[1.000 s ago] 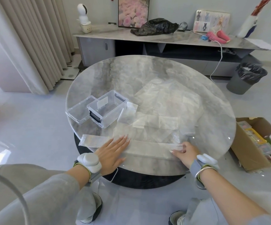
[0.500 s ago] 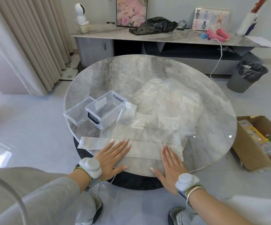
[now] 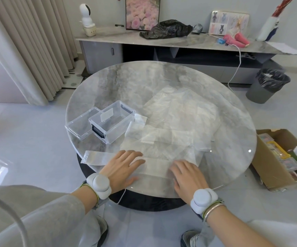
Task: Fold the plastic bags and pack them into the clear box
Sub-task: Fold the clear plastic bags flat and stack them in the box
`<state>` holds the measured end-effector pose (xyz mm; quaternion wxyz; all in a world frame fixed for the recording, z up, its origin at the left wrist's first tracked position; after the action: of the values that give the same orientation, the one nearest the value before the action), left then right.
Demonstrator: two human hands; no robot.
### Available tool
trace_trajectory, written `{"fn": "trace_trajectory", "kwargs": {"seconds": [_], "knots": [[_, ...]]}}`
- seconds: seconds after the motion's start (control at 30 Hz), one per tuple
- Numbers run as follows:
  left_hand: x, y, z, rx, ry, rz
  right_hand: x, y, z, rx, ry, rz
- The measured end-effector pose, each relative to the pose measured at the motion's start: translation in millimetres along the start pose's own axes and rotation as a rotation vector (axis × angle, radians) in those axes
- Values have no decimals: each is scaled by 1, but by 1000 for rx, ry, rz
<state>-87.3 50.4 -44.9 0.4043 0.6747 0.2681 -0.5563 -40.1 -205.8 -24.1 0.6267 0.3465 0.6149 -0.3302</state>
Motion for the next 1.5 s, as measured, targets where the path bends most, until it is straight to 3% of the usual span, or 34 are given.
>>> {"fn": "trace_trajectory", "kwargs": {"seconds": [0.23, 0.53, 0.73, 0.8, 0.9, 1.07, 1.23, 1.37, 1.5], "knots": [[9, 8, 2, 63, 30, 13, -14, 9, -20, -37, -43, -213], [5, 12, 2, 20, 7, -25, -28, 6, -22, 4, -3, -210], [4, 13, 1, 45, 15, 39, -33, 6, -26, 63, 198, -196], [3, 14, 2, 54, 30, 61, -22, 12, -16, 13, 188, -145], [3, 14, 0, 73, 77, 51, -5, 12, -8, -52, 83, -210], [1, 25, -18, 17, 165, -53, 7, -7, -10, 36, -41, -231], [-2, 43, -13, 86, 204, -249, -15, -12, -36, 17, 18, -115], [-8, 50, -8, -72, 121, -186, -20, 4, -31, -77, 41, 16], [0, 34, 0, -112, -7, -90, -1, 23, -17, -79, -80, -195]]}}
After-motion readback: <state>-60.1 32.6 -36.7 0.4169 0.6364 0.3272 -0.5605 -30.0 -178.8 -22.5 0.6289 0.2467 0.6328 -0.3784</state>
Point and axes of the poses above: each hand's wrist, its own y-axis towards the middle knuckle, its own x-axis out of the palm, z = x × y, the point moved 1 cm from there along y, towards the middle knuckle, and after that the axes turned 6 degrees about x, right-handed, at the moved point
